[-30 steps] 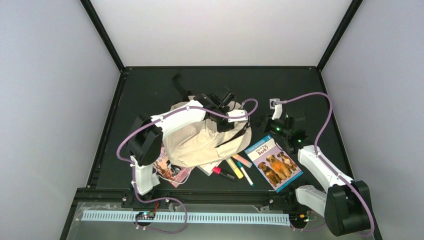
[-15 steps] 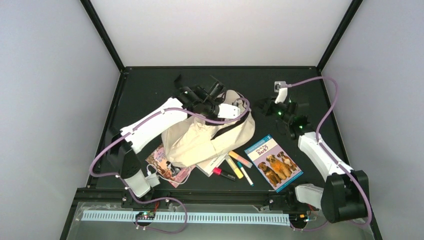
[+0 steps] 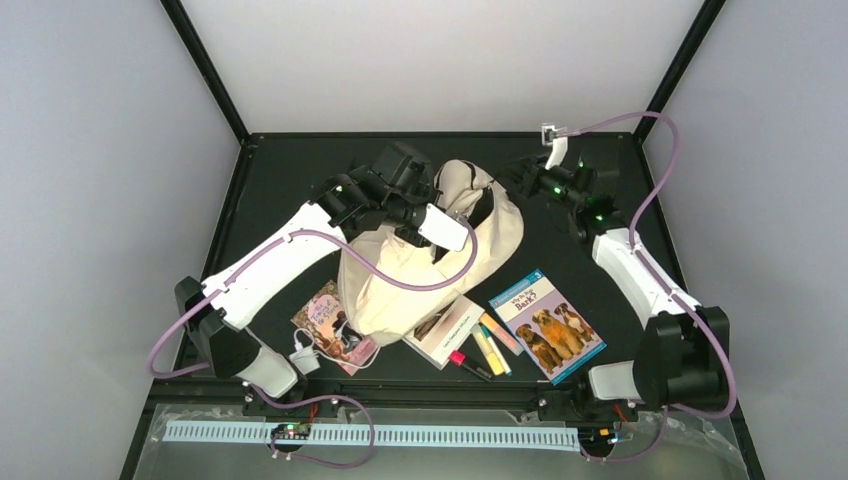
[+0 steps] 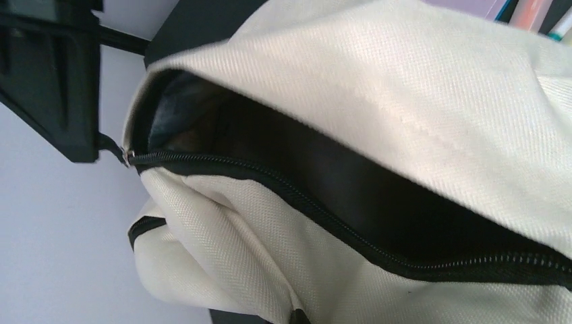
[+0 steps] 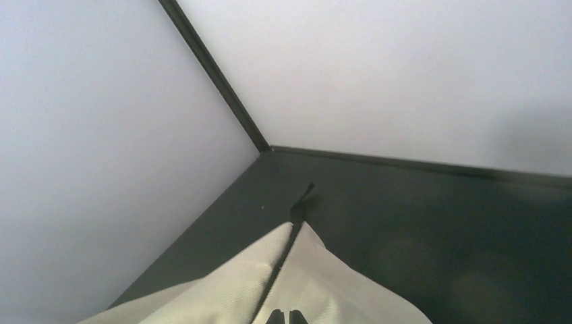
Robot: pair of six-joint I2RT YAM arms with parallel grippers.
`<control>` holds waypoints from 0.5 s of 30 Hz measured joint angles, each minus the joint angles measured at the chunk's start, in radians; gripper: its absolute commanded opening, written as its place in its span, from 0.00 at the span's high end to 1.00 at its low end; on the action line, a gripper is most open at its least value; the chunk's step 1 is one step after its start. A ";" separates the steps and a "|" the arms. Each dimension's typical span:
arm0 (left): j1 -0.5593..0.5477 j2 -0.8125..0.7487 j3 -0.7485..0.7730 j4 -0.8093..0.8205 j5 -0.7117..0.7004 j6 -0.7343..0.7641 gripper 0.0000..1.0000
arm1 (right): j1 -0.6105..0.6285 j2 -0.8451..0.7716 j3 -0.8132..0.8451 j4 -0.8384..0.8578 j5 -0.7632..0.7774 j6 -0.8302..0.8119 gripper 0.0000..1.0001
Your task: Pack the student bag
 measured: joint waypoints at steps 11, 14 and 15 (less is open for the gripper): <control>0.143 0.129 0.311 -0.034 0.003 0.251 0.98 | 0.029 -0.277 0.004 -0.029 0.050 -0.056 0.99; 0.152 0.134 0.340 -0.047 0.012 0.315 0.80 | 0.074 -0.365 -0.047 -0.023 0.066 -0.057 0.99; 0.152 0.131 0.332 -0.054 0.017 0.327 0.59 | 0.087 -0.380 -0.068 -0.018 0.071 -0.052 0.99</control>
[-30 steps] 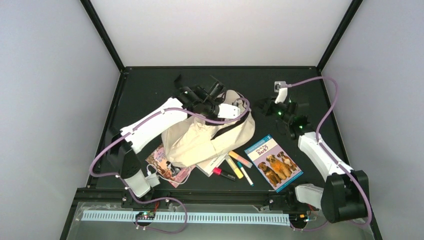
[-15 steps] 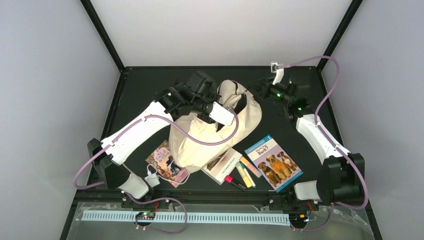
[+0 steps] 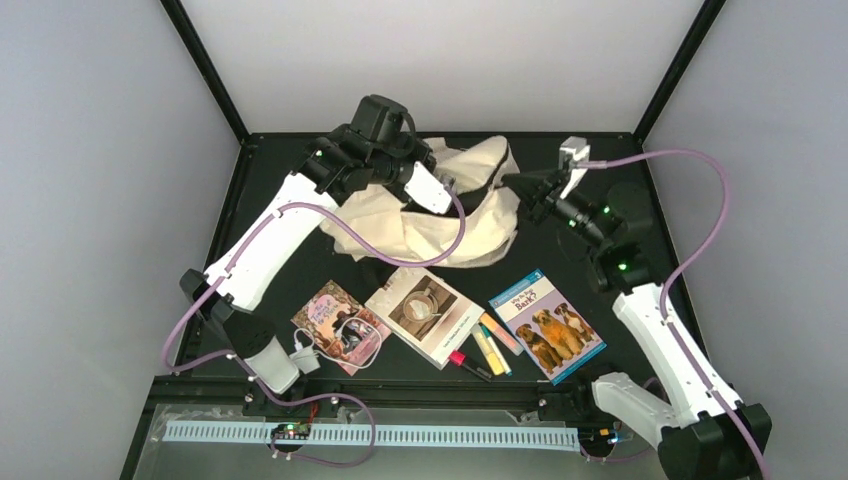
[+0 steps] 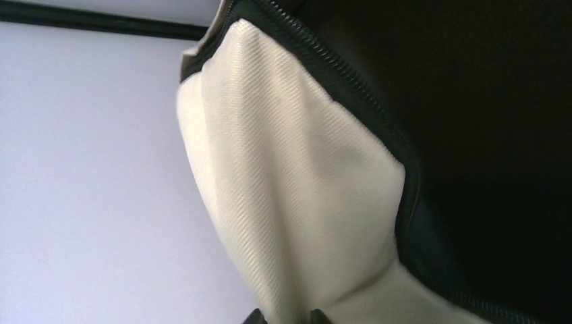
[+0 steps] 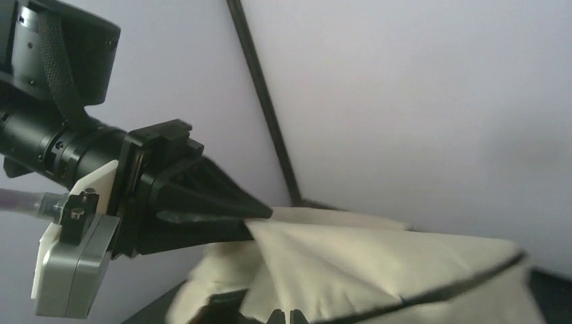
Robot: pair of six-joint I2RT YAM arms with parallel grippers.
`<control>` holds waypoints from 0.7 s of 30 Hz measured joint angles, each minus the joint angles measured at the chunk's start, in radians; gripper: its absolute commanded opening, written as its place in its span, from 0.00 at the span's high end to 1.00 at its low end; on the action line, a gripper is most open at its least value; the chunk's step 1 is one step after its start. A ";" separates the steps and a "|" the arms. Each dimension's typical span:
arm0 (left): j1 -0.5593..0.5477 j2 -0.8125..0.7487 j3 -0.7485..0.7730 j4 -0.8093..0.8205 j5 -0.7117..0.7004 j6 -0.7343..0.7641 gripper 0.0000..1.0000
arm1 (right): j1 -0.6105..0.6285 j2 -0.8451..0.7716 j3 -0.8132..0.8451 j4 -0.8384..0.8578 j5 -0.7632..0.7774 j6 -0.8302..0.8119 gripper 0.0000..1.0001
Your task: Pack the student bag
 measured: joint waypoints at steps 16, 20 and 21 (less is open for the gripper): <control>-0.064 -0.274 -0.765 0.362 0.105 -0.480 0.22 | 0.162 0.038 -0.341 0.096 0.034 0.180 0.99; -0.066 -0.232 -0.707 0.519 0.143 -0.606 0.20 | 0.162 0.001 -0.341 0.094 0.051 0.189 0.99; -0.073 -0.230 -0.700 0.547 0.154 -0.626 0.21 | 0.162 -0.009 -0.341 0.093 0.056 0.190 0.99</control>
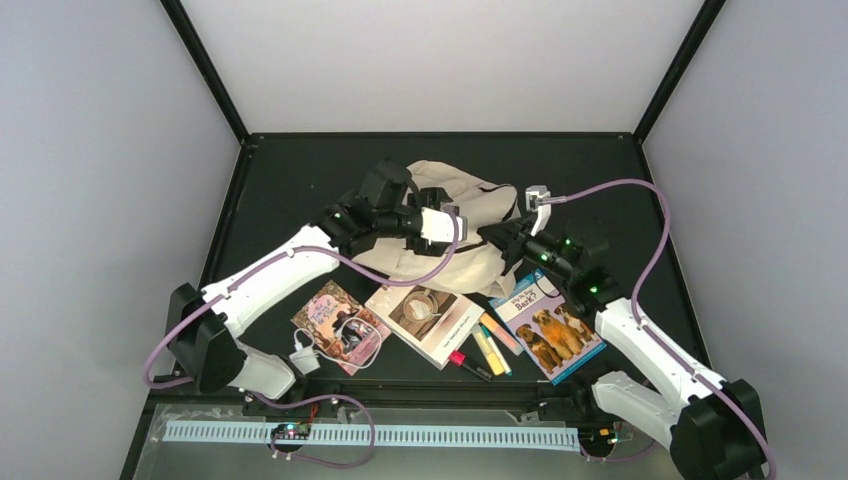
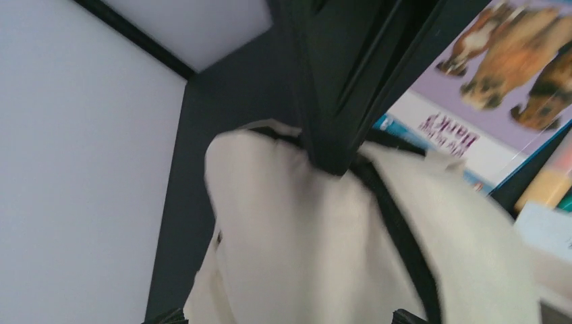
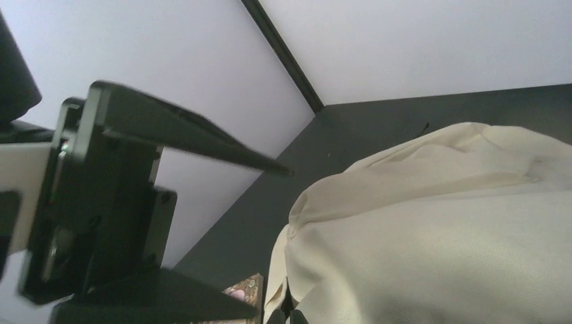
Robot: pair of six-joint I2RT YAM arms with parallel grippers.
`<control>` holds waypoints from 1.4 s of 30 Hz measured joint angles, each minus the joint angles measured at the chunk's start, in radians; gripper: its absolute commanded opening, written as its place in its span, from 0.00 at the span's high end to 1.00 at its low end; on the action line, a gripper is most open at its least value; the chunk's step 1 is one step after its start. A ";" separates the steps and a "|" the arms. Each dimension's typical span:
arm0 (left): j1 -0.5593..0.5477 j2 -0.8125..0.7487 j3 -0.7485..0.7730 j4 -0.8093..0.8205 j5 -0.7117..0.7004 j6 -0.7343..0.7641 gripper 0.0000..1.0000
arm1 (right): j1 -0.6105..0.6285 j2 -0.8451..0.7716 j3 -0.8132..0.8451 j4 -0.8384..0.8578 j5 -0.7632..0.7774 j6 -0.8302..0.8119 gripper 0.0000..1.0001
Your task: Pack the student bag
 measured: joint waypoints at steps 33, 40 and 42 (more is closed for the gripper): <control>-0.050 0.117 -0.173 0.261 -0.018 -0.146 0.01 | 0.000 -0.039 0.000 -0.068 0.029 -0.019 0.99; -0.055 0.129 -0.189 0.269 0.001 -0.084 0.01 | 0.000 -0.027 0.000 -0.076 0.029 -0.020 0.99; -0.055 0.139 -0.192 0.270 0.009 -0.061 0.04 | 0.000 -0.027 0.000 -0.079 0.029 -0.023 0.99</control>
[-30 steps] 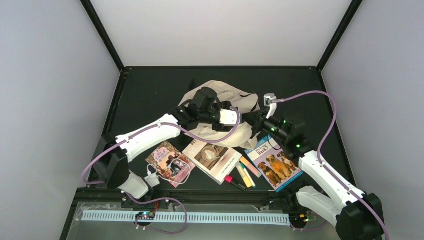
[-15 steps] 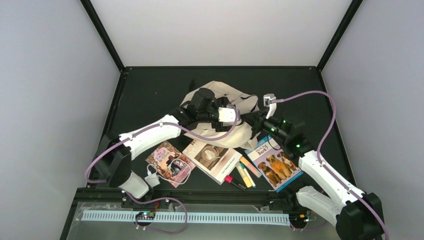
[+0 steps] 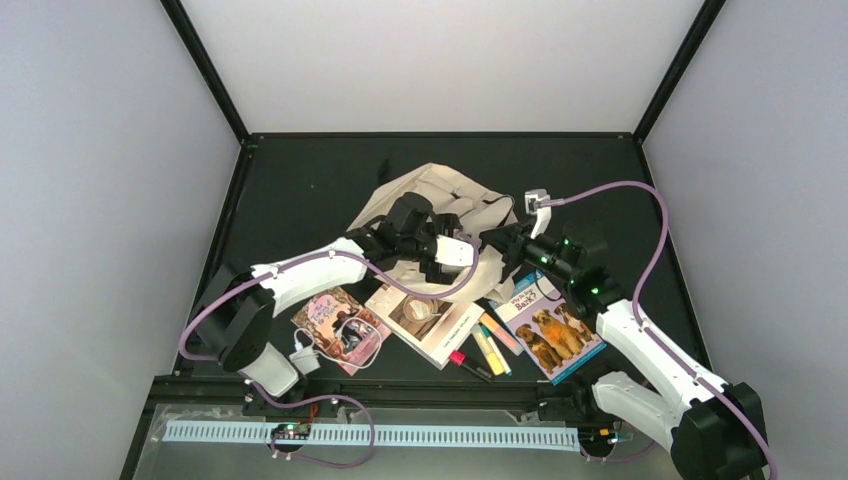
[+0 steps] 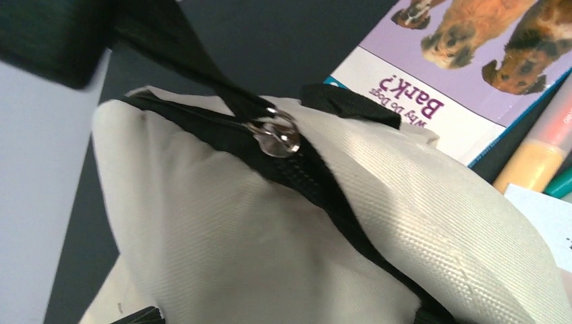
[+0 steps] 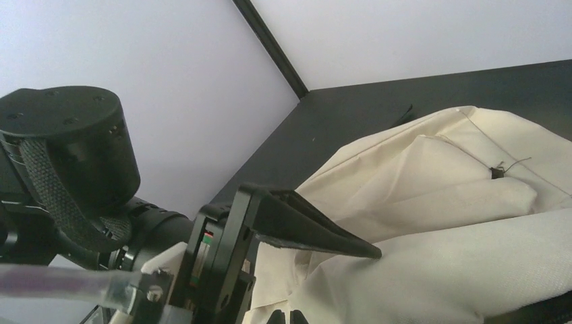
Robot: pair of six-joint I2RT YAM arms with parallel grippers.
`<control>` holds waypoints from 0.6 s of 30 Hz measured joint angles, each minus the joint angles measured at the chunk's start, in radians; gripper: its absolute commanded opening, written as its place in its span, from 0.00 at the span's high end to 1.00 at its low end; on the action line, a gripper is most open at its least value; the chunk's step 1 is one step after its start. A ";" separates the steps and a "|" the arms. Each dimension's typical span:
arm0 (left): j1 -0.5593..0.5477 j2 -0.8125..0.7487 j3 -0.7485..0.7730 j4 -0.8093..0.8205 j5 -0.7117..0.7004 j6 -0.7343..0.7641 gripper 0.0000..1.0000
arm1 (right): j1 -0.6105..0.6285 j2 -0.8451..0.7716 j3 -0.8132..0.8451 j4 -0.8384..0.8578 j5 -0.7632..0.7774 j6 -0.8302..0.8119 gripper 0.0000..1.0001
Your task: Pack the student bag
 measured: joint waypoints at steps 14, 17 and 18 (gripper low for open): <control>0.000 0.018 0.006 -0.007 -0.037 0.015 0.99 | -0.042 -0.002 0.000 -0.019 0.034 -0.026 0.99; 0.000 -0.010 0.015 -0.048 -0.055 0.051 0.98 | -0.085 0.001 0.000 -0.035 0.050 -0.037 0.99; 0.000 -0.022 0.016 -0.058 -0.061 0.063 0.98 | -0.101 0.005 0.000 -0.039 0.051 -0.040 0.99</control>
